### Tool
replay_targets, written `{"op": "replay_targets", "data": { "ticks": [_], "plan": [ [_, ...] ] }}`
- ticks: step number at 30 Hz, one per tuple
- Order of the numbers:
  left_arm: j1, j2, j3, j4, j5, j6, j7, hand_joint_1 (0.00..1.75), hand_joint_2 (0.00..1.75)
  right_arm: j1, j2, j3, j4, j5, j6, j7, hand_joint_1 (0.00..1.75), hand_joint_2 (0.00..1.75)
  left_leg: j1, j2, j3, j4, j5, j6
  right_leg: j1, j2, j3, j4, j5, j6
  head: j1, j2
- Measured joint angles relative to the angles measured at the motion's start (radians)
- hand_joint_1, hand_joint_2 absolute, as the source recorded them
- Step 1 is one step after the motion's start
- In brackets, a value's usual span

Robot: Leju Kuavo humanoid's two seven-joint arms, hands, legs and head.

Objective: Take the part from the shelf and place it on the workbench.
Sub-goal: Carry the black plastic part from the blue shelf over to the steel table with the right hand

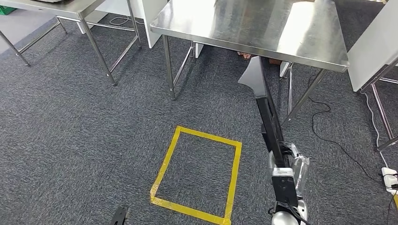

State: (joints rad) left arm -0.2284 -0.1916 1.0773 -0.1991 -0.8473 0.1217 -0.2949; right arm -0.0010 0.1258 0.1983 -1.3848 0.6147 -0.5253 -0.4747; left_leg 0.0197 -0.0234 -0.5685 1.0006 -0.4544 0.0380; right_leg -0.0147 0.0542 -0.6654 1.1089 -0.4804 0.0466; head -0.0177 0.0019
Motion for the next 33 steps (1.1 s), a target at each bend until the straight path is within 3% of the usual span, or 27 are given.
{"op": "replay_targets", "data": {
  "ticks": [2, 3, 4, 5, 6, 7, 9, 10, 12, 14, 16, 17, 18, 19, 20, 22, 24, 27, 28, 31, 33],
  "plan": [
    [0.004, 0.0, 0.0, 0.0, 0.001, 0.0, 0.002, 0.0, 1.75, -0.004, 0.0, 0.0, 0.001, 0.0, 0.0, 0.0, 1.75, 1.75, -0.003, 0.031, 0.0, 0.0, -0.002, 0.004, -0.002, -0.04, -0.07, 0.133, -0.048, 0.001, 0.007, 0.0],
    [0.005, 0.001, 0.0, 0.0, 0.002, 0.001, 0.003, 0.0, 1.75, -0.004, 0.0, 0.0, 0.002, 0.0, 0.001, 0.0, 1.75, 1.75, -0.003, 0.046, 0.0, 0.0, -0.004, 0.005, -0.004, -0.044, -0.091, 0.172, -0.057, 0.006, 0.008, 0.0],
    [0.005, 0.001, 0.0, 0.0, 0.003, 0.001, 0.005, 0.0, 1.75, -0.003, 0.0, 0.0, 0.003, 0.0, 0.001, 0.0, 1.75, 1.75, -0.003, 0.06, 0.001, 0.0, -0.005, 0.004, -0.005, -0.047, -0.094, 0.175, -0.051, 0.013, 0.009, 0.0],
    [0.005, 0.001, 0.0, 0.0, 0.004, 0.001, 0.005, 0.0, 1.75, -0.003, -0.001, 0.0, 0.004, 0.001, 0.001, 0.0, 1.75, 1.75, -0.003, 0.074, 0.003, 0.0, -0.007, 0.002, -0.007, -0.053, -0.073, 0.135, -0.031, 0.021, 0.01, 0.0],
    [0.005, 0.001, 0.0, 0.0, 0.005, 0.001, 0.006, 0.0, 1.75, -0.003, -0.001, -0.001, 0.004, 0.003, 0.001, 0.0, 1.75, 1.75, -0.003, 0.085, 0.006, 0.0, -0.009, -0.001, -0.007, -0.07, -0.033, 0.061, -0.003, 0.028, 0.012, 0.0],
    [0.004, 0.001, 0.0, 0.0, 0.006, 0.001, 0.006, 0.0, 1.75, -0.004, -0.001, -0.001, 0.004, 0.004, 0.002, 0.0, 1.75, 1.75, -0.006, 0.096, 0.01, 0.0, -0.013, -0.005, -0.005, -0.098, 0.009, -0.014, 0.022, 0.03, 0.013, 0.0],
    [0.004, 0.001, 0.0, 0.0, 0.007, 0.001, 0.006, 0.0, 1.75, -0.006, 0.001, 0.0, 0.004, 0.006, 0.002, 0.0, 1.75, 1.75, -0.011, 0.114, 0.018, 0.0, -0.02, -0.017, 0.001, -0.137, 0.063, -0.106, 0.051, 0.019, 0.014, 0.0],
    [0.004, 0.002, 0.0, 0.0, 0.007, 0.001, 0.006, 0.0, 1.75, -0.006, 0.001, 0.0, 0.004, 0.007, 0.002, 0.0, 1.75, 1.75, -0.013, 0.124, 0.022, -0.001, -0.022, -0.023, 0.005, -0.139, 0.067, -0.112, 0.053, 0.01, 0.014, 0.0],
    [0.002, 0.001, 0.0, 0.0, 0.008, 0.001, 0.006, 0.0, 1.75, -0.006, 0.002, -0.001, 0.003, 0.007, 0.002, 0.0, 1.75, 1.75, -0.01, 0.14, 0.029, -0.003, -0.028, -0.035, 0.003, -0.112, 0.067, -0.115, 0.057, -0.006, 0.013, 0.0],
    [0.001, 0.001, 0.001, 0.0, 0.009, 0.001, 0.006, 0.0, 1.75, -0.006, 0.003, -0.001, 0.003, 0.008, 0.002, -0.001, 1.75, 1.75, -0.004, 0.106, 0.017, 0.035, -0.058, -0.045, -0.005, -0.087, 0.071, -0.123, 0.062, -0.021, 0.008, 0.0],
    [0.003, 0.002, 0.001, 0.0, 0.01, 0.001, 0.007, 0.0, 1.75, -0.008, 0.005, 0.0, 0.002, 0.012, 0.002, -0.001, 1.75, 1.75, -0.001, 0.047, -0.036, 0.15, -0.118, -0.049, -0.007, -0.067, 0.073, -0.125, 0.064, -0.031, -0.002, 0.0],
    [0.006, 0.003, 0.001, 0.0, 0.01, 0.0, 0.008, 0.0, 1.75, -0.008, 0.006, 0.0, 0.003, 0.017, 0.002, -0.002, 1.75, 1.75, -0.001, 0.031, -0.072, 0.22, -0.145, -0.05, -0.005, -0.058, 0.073, -0.125, 0.063, -0.034, -0.006, 0.0],
    [0.008, 0.003, 0.001, 0.0, 0.01, -0.002, 0.008, 0.0, 1.75, -0.007, 0.006, 0.0, 0.003, 0.021, 0.002, -0.002, 1.75, 1.75, -0.001, 0.024, -0.102, 0.267, -0.156, -0.051, -0.004, -0.048, 0.073, -0.124, 0.063, -0.035, -0.009, 0.0],
    [0.01, 0.004, 0.002, 0.0, 0.01, -0.006, 0.009, 0.0, 1.75, -0.006, 0.006, 0.0, 0.004, 0.025, 0.002, -0.002, 1.75, 1.75, -0.001, 0.021, -0.118, 0.283, -0.148, -0.05, -0.002, -0.039, 0.073, -0.123, 0.062, -0.035, -0.01, 0.0],
    [0.011, 0.004, 0.002, 0.0, 0.01, -0.011, 0.009, 0.0, 1.75, -0.005, 0.006, 0.0, 0.004, 0.027, 0.002, -0.002, 1.75, 1.75, 0.0, 0.02, -0.113, 0.255, -0.119, -0.049, -0.002, -0.032, 0.074, -0.122, 0.062, -0.035, -0.01, 0.0],
    [0.009, 0.006, 0.002, 0.0, 0.01, -0.019, 0.009, 0.0, 1.75, -0.005, 0.006, 0.0, 0.004, 0.028, 0.002, -0.002, 1.75, 1.75, 0.001, 0.019, -0.06, 0.122, -0.046, -0.046, -0.001, -0.022, 0.075, -0.118, 0.059, -0.032, -0.012, 0.0],
    [0.006, 0.006, 0.002, 0.0, 0.011, -0.024, 0.008, 0.0, 1.75, -0.006, 0.006, 0.0, 0.004, 0.029, 0.002, -0.002, 1.75, 1.75, 0.001, 0.015, -0.02, 0.027, -0.011, -0.04, 0.005, -0.016, 0.072, -0.112, 0.054, -0.026, -0.012, 0.0],
    [0.005, 0.006, 0.002, 0.0, 0.011, -0.028, 0.007, 0.0, 1.75, -0.007, 0.005, 0.0, 0.004, 0.031, 0.002, -0.002, 1.75, 1.75, -0.007, 0.014, -0.017, 0.013, -0.008, -0.031, 0.011, -0.015, 0.069, -0.111, 0.05, -0.03, -0.01, 0.0],
    [0.005, 0.007, 0.002, 0.0, 0.011, -0.03, 0.007, 0.0, 1.75, -0.008, 0.005, 0.0, 0.004, 0.031, 0.002, -0.002, 1.75, 1.75, -0.011, 0.014, -0.018, 0.014, -0.008, -0.025, 0.009, -0.016, 0.072, -0.116, 0.052, -0.027, -0.009, 0.0],
    [0.004, 0.007, 0.002, 0.0, 0.011, -0.035, 0.005, 0.0, 1.75, -0.009, 0.005, 0.0, 0.004, 0.032, 0.001, -0.002, 1.75, 1.75, -0.015, 0.013, -0.015, 0.01, -0.01, 0.0, 0.002, -0.018, 0.076, -0.11, 0.064, 0.003, -0.009, 0.0],
    [0.003, 0.006, 0.002, 0.0, 0.011, -0.036, 0.005, 0.0, 1.75, -0.01, 0.005, 0.0, 0.003, 0.035, 0.0, -0.002, 1.75, 1.75, -0.011, 0.016, -0.002, 0.007, -0.009, 0.012, 0.002, -0.029, 0.061, -0.078, 0.048, 0.005, -0.006, 0.0]
  ]
}}
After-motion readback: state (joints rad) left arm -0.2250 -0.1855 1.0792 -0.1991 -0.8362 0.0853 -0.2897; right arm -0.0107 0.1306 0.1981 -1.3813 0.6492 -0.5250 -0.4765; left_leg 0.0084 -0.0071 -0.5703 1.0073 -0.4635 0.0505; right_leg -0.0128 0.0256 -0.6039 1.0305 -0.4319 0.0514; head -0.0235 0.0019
